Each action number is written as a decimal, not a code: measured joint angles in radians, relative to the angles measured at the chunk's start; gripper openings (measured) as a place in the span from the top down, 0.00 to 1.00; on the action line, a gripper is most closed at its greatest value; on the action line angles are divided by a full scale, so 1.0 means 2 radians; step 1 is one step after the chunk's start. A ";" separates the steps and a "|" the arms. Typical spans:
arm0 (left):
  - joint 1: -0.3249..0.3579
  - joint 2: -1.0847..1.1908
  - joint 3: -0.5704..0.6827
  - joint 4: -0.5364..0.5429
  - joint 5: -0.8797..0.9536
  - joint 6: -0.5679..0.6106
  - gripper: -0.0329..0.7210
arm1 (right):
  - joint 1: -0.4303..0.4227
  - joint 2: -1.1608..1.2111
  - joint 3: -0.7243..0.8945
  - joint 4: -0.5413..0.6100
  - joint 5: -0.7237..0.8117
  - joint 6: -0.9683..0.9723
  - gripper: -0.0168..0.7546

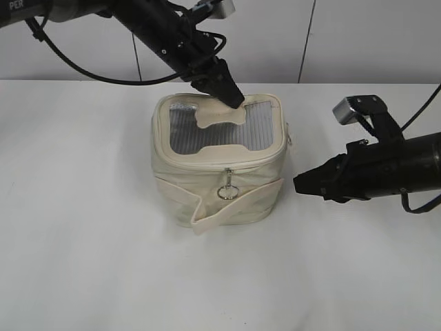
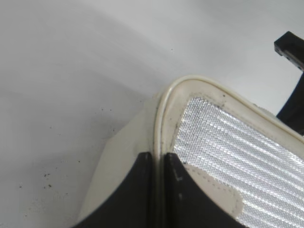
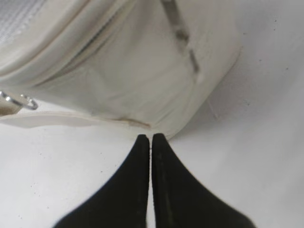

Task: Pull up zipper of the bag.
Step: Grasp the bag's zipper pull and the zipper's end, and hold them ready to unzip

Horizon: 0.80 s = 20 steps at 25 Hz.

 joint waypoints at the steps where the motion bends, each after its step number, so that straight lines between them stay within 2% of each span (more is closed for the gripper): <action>1: 0.000 0.000 0.000 0.000 0.000 0.000 0.90 | 0.000 -0.007 0.005 -0.003 0.002 0.000 0.95; 4: 0.000 0.000 0.000 0.000 0.000 0.000 0.90 | 0.000 -0.025 0.013 -0.004 0.007 0.000 0.95; 7: 0.000 0.000 0.000 0.000 0.000 0.000 0.90 | 0.000 -0.028 0.013 0.020 -0.008 -0.011 0.92; 8: 0.000 0.000 0.000 0.000 0.000 0.000 0.90 | 0.000 -0.028 0.012 0.031 -0.013 -0.021 0.87; 11: 0.000 0.000 0.000 0.000 0.000 0.000 0.90 | 0.000 -0.021 -0.006 0.058 -0.017 -0.041 0.58; 13: 0.000 0.000 0.000 0.000 0.000 0.000 0.90 | 0.000 -0.012 -0.024 0.072 -0.018 -0.048 0.43; 16: 0.000 0.000 0.000 0.000 0.000 0.000 0.90 | 0.000 0.012 -0.048 0.079 -0.014 -0.052 0.38; 20: 0.000 0.000 0.000 0.000 0.000 0.000 0.90 | 0.000 0.037 -0.071 0.081 -0.008 -0.056 0.37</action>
